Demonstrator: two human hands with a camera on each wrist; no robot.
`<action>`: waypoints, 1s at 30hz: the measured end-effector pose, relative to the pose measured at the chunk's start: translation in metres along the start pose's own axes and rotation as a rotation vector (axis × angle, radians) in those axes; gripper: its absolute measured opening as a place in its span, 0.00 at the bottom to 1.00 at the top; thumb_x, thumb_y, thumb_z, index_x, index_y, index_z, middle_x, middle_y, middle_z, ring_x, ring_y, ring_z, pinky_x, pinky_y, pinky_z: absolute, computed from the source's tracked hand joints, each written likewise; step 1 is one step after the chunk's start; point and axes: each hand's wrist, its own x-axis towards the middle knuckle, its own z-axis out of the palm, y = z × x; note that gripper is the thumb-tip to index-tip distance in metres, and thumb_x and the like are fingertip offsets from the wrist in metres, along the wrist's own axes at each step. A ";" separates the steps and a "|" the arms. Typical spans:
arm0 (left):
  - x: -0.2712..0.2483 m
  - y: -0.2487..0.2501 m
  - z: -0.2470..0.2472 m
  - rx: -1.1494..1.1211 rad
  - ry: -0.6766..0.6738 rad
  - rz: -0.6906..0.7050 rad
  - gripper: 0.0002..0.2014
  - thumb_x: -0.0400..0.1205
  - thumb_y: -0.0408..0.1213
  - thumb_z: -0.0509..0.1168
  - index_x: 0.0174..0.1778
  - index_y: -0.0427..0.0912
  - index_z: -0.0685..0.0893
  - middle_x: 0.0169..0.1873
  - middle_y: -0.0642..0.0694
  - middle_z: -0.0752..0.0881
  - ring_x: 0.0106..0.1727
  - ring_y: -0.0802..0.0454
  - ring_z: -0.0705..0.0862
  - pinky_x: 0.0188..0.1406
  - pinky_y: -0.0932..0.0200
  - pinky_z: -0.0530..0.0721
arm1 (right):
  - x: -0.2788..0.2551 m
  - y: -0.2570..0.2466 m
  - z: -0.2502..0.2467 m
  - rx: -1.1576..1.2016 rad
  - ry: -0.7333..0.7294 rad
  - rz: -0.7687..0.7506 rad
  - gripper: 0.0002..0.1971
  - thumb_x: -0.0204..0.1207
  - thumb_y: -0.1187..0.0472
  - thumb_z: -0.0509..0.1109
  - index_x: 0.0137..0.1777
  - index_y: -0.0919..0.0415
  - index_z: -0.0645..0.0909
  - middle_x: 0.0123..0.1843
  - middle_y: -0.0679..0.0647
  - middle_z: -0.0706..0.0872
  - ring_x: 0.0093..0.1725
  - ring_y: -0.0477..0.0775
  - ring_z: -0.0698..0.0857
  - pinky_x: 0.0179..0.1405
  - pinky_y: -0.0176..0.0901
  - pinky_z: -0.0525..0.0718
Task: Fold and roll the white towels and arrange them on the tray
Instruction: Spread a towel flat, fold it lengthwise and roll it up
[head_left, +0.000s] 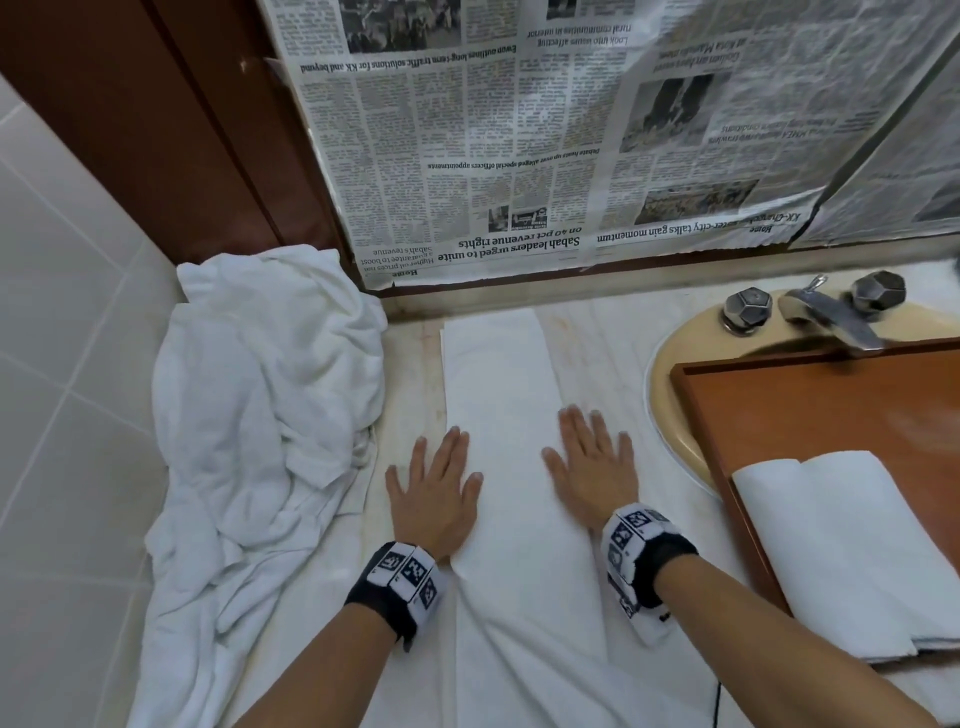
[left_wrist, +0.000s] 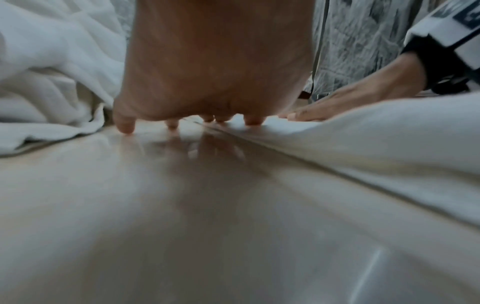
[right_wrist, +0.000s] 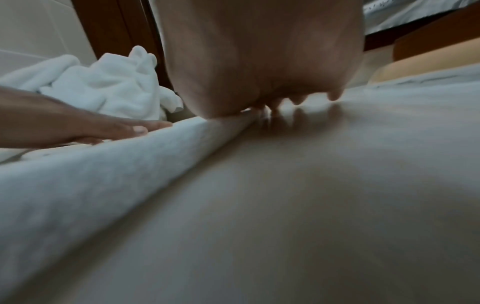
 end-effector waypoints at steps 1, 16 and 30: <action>0.003 0.005 -0.004 -0.046 0.011 -0.021 0.36 0.81 0.63 0.29 0.88 0.60 0.46 0.87 0.65 0.45 0.88 0.50 0.44 0.83 0.33 0.46 | -0.001 0.001 -0.001 0.014 0.025 0.015 0.32 0.87 0.42 0.36 0.87 0.51 0.36 0.88 0.44 0.35 0.87 0.51 0.36 0.84 0.60 0.36; 0.030 -0.012 -0.014 -0.075 -0.011 -0.062 0.28 0.89 0.58 0.38 0.87 0.62 0.43 0.87 0.64 0.42 0.88 0.48 0.40 0.85 0.35 0.41 | 0.010 0.014 -0.011 0.060 0.024 -0.026 0.28 0.90 0.46 0.39 0.88 0.48 0.39 0.88 0.41 0.37 0.87 0.51 0.38 0.85 0.60 0.40; -0.007 0.012 0.004 0.054 -0.077 0.064 0.34 0.85 0.62 0.34 0.88 0.59 0.50 0.87 0.61 0.47 0.88 0.42 0.49 0.80 0.25 0.50 | -0.039 0.002 0.016 -0.068 0.044 -0.265 0.29 0.86 0.47 0.48 0.82 0.58 0.69 0.83 0.50 0.68 0.80 0.52 0.72 0.78 0.59 0.60</action>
